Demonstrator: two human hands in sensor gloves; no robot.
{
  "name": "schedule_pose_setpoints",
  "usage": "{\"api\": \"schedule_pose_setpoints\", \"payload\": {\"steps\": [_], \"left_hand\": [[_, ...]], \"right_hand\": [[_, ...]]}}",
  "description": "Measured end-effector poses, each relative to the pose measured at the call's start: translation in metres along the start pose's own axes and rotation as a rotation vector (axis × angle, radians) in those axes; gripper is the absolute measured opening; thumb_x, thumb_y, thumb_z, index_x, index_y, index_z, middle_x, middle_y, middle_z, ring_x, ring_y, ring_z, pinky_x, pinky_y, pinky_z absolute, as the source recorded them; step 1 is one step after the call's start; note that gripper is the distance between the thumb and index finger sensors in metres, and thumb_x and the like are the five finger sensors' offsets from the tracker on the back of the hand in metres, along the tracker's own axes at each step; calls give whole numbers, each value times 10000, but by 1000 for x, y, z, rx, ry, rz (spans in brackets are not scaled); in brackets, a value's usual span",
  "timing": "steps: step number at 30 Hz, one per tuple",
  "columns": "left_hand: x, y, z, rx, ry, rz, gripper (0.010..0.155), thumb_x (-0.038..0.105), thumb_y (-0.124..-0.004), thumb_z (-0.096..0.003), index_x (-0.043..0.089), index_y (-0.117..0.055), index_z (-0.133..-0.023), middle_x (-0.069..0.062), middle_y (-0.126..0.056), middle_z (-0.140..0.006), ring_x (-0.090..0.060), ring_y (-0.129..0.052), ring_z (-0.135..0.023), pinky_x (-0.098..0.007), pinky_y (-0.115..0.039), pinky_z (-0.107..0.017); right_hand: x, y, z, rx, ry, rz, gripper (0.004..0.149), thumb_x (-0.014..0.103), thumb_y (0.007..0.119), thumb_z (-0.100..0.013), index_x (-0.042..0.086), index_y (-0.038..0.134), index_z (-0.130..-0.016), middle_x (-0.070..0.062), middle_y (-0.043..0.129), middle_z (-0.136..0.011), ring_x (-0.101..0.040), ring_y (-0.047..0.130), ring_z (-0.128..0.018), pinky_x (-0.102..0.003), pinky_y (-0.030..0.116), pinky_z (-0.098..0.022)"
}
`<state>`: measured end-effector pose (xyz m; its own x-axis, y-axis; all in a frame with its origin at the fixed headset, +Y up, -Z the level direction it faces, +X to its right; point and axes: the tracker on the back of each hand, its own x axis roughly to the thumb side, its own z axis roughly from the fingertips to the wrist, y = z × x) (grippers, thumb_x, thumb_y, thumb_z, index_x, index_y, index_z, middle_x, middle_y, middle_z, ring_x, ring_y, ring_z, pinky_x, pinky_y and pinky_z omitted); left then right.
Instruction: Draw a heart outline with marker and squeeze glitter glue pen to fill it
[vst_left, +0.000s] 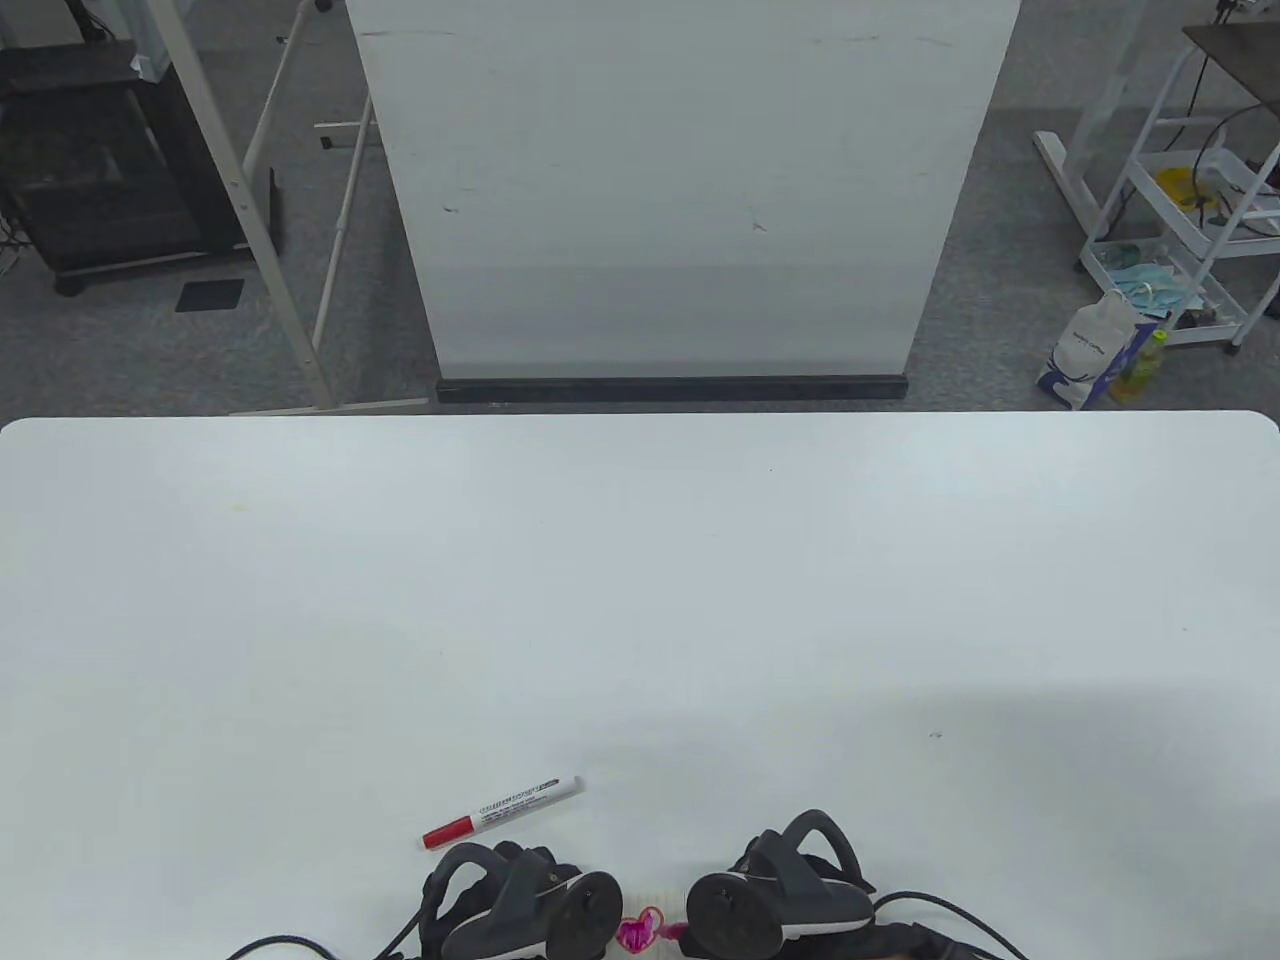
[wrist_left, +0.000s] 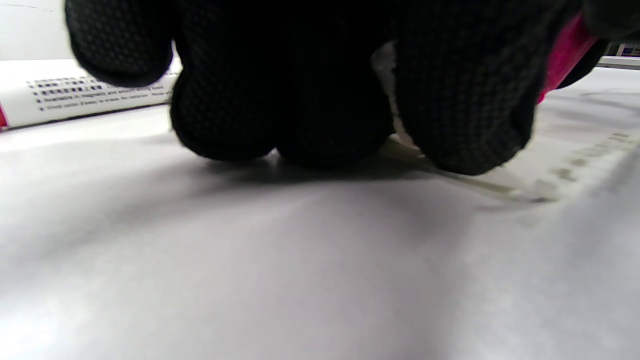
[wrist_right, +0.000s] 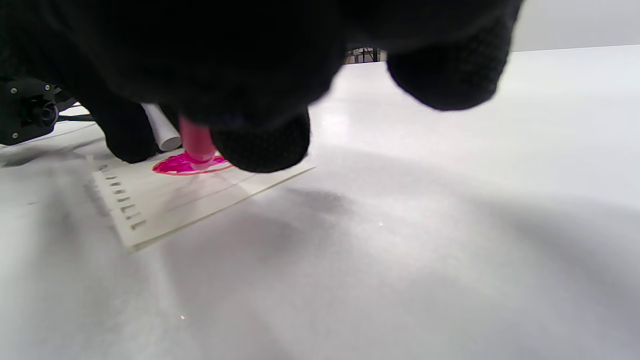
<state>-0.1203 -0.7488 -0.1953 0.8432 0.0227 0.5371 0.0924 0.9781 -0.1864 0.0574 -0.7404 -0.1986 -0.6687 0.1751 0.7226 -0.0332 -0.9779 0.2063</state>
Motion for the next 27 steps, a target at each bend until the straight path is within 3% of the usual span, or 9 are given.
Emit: {"api": "schedule_pose_setpoints", "payload": {"steps": [11, 18, 24, 27], "left_hand": [[0, 0, 0, 0, 0, 0, 465, 458, -955, -378, 238, -896, -784, -14, -1041, -597, -299, -1011, -551, -601, -747, -579], [0, 0, 0, 1, -1, 1, 467, 457, -955, -378, 236, -896, -784, -16, -1041, -598, -300, -1010, -551, -601, -746, -579], [0, 0, 0, 1, -1, 1, 466, 457, -955, -377, 237, -896, -784, -14, -1042, -597, -299, -1011, -551, -601, -748, -578], [0, 0, 0, 1, -1, 1, 465, 457, -955, -378, 237, -896, -783, -16, -1042, -597, -300, -1011, -550, -601, -747, -580]], "right_hand": [[3, 1, -3, -42, 31, 40, 475, 459, 798, -374, 85, 1021, -562, 13, 983, -72, -146, 896, 67, -367, 887, -375], [2, 3, -1, -11, -2, -36, 475, 457, 802, -371, 79, 1025, -554, 13, 984, -65, -146, 897, 72, -365, 889, -371], [0, -1, -2, -40, 43, 47, 475, 457, 800, -373, 78, 1026, -552, 17, 984, -62, -141, 898, 75, -362, 893, -366], [-3, -1, 0, 9, 16, -14, 474, 456, 804, -372, 78, 1027, -549, 16, 985, -60, -142, 898, 77, -361, 893, -366]]}}
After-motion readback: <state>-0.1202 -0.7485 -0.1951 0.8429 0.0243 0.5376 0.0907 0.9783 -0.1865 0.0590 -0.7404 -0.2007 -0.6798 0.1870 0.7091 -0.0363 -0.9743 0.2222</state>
